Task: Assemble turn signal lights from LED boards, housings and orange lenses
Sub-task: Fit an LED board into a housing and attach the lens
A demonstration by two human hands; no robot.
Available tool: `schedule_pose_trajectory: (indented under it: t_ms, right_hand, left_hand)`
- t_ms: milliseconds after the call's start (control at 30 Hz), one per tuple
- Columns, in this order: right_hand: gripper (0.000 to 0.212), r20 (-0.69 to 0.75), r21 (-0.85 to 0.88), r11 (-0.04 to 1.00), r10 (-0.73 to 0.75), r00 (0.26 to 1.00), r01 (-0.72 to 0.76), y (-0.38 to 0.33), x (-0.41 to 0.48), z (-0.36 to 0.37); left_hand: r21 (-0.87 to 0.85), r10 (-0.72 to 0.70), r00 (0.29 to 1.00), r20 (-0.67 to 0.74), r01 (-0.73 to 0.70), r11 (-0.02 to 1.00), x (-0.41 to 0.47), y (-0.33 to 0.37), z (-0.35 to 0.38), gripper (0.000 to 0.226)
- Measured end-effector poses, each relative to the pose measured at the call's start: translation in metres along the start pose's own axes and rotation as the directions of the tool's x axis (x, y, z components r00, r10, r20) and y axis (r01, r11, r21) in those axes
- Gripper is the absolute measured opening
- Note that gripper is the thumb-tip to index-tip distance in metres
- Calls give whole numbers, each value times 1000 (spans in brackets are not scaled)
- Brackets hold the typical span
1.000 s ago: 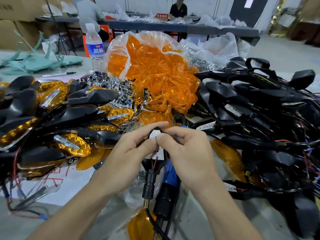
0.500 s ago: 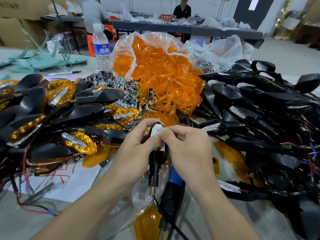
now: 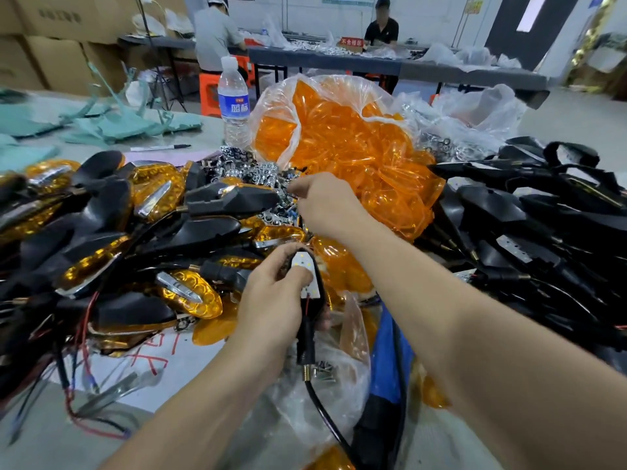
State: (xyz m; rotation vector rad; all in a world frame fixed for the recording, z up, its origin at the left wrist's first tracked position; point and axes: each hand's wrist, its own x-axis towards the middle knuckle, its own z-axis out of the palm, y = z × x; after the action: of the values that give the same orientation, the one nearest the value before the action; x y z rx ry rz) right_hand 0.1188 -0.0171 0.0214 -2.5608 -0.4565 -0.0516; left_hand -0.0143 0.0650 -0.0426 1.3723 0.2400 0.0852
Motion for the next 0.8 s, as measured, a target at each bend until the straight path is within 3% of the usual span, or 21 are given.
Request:
schedule_pose_trajectory:
  t_ms: [167,233,333,433,533,633,700,800]
  right_hand:
    - [52,150,-270,940,-173,973,209,-16,54,18]
    - [52,197,-262,938,-179,964,227,-17,61,28]
    - [37,88,-286,936,-190,978,207,-13,62,40]
    - [28,-56,-234,968,-111,992,95,-9,52,41]
    - [32,-211,-68,997,22,977,-37,-3,30,17]
    - [41,-419,188,979,152,895,-78,6,-12,-19]
    - [50,-460,462,887,260,849,-22,12,-57,-35]
    - [56,-374,753,656,368,851,47,20,-127,-37]
  left_hand:
    - [98,31,998,47,-36,995,1,-3,2,34]
    - [131,38,998,58,-46,990,2,-2,1,38]
    - [152,49,997,55,-57,987,3,-1,0,37]
    - [169,66,997,43,-72,983,4,-2,1,29]
    - [163,58,997,47,-65,985,4,-4,2,31]
    - [83,40,996,78,-46,995,4,-5,-1,31]
    - [34,32,994,106,-35,999,2,-5,-1,30]
    - [-17,31,988,149,-29,999,-1,-4,2,26]
